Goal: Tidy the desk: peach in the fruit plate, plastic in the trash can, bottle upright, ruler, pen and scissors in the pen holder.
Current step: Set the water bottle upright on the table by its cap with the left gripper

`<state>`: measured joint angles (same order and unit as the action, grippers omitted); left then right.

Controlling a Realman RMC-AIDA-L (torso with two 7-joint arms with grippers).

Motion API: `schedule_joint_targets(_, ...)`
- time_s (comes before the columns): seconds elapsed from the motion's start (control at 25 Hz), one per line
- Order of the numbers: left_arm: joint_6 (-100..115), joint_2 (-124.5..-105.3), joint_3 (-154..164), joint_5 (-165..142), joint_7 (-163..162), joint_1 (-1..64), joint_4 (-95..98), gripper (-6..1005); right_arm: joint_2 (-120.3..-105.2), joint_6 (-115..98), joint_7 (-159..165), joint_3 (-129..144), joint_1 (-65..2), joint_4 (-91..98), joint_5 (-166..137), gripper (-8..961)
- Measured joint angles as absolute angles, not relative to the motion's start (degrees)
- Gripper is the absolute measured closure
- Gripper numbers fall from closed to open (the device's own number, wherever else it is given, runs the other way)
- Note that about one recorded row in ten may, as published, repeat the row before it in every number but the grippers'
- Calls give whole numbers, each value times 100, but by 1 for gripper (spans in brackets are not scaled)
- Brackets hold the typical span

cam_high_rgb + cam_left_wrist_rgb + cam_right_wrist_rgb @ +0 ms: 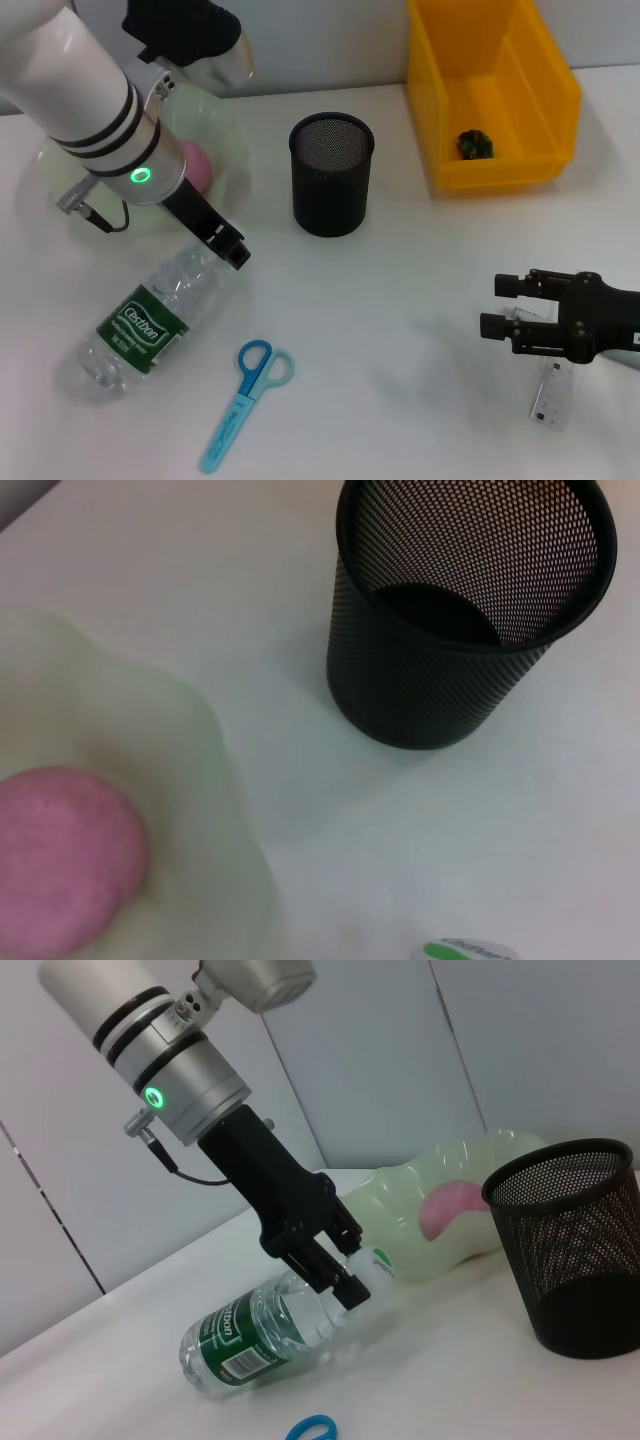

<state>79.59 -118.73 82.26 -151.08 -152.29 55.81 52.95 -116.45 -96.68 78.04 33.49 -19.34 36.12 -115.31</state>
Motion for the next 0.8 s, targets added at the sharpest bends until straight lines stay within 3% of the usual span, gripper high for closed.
schedule_joint_targets(0.8, 8361, -11852, 7686, -15057, -15021, 5296, 5934, 547, -11637, -9668, 7804, 3348, -1922, 3612, -11531, 210)
